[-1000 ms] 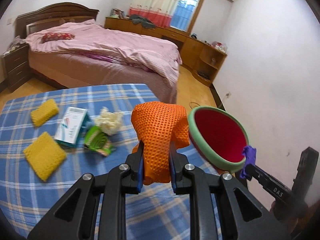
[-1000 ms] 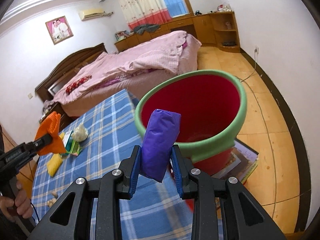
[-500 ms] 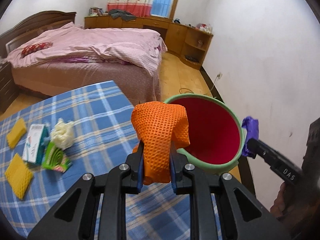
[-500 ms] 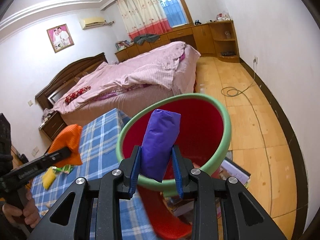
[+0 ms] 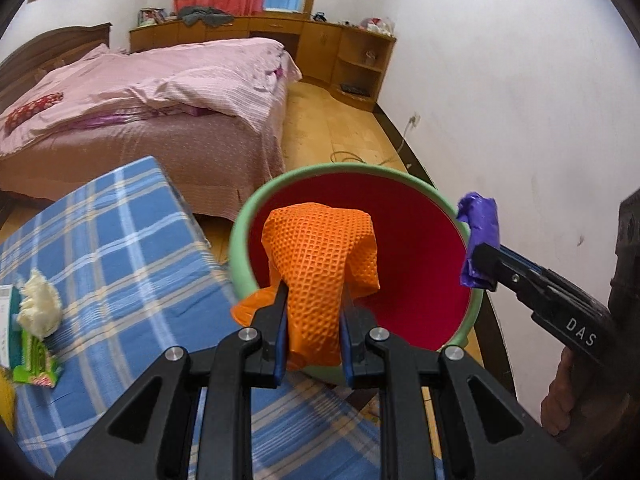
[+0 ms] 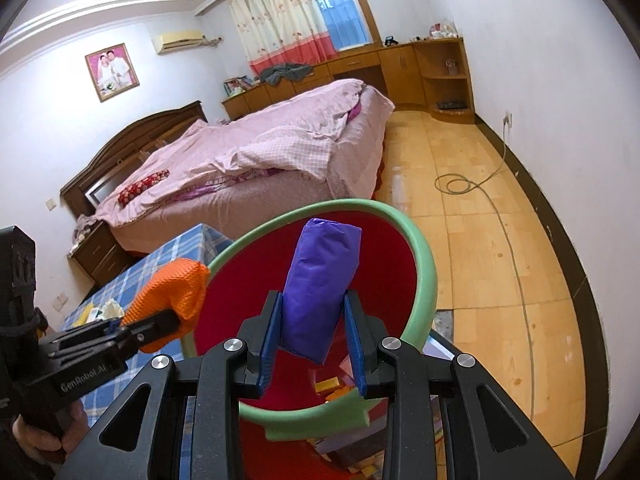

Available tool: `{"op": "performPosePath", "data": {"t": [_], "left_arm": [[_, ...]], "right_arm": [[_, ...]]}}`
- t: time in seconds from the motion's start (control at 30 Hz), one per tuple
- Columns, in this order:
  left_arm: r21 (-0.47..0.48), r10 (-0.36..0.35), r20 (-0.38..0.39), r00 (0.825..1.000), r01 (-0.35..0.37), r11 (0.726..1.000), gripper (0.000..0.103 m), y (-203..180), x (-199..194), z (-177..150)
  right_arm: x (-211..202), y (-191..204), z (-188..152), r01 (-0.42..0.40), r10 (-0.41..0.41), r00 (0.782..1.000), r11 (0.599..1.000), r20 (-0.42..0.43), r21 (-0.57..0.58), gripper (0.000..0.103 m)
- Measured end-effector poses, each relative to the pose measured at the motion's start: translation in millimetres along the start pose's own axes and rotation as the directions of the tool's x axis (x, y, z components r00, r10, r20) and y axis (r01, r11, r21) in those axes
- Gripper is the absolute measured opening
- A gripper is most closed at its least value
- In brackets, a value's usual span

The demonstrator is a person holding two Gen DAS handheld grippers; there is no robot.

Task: Collect trash
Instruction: 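Hold both items over the red bin and open both grippers, then move both open grippers back over the bedspread items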

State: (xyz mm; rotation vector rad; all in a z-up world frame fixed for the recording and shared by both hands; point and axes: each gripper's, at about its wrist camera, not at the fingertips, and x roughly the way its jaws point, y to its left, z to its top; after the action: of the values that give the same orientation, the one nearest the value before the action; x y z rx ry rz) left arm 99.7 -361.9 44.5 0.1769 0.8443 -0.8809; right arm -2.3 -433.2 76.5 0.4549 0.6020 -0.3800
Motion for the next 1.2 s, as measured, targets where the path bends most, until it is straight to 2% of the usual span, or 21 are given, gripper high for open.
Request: {"op": "performPosePath", "data": {"t": [0.47, 0.6, 1.03, 1.2], "left_arm": [[0.026, -0.007, -0.044, 0.999, 0.009, 1.0, 0.02, -7.3, 26.8, -6.2], [0.019, -0.017, -0.051, 0.999, 0.018, 1.0, 0.035, -7.1, 26.7, -5.8], [-0.03, 0.002, -0.048, 0.999, -0.003, 1.0, 0.036, 2.8, 9.8, -9.9], [-0.047, 0.009, -0.028, 1.0, -0.011, 0.999, 0.036, 8.1, -7.1, -11.7]], "right_arm": [[19.1, -15.5, -0.5, 0.002, -0.001, 0.999, 1.0, -0.038, 0.023, 0.032], [24.1, -17.3, -0.5, 0.004, -0.003, 0.999, 0.999, -0.05, 0.037, 0.033], [6.6, -15.2, -5.8, -0.014, 0.016, 0.999, 0.998, -0.03, 0.066, 0.036], [-4.8, -6.7, -6.0, -0.025, 0.027, 0.999, 0.997, -0.023, 0.076, 0.052]]}}
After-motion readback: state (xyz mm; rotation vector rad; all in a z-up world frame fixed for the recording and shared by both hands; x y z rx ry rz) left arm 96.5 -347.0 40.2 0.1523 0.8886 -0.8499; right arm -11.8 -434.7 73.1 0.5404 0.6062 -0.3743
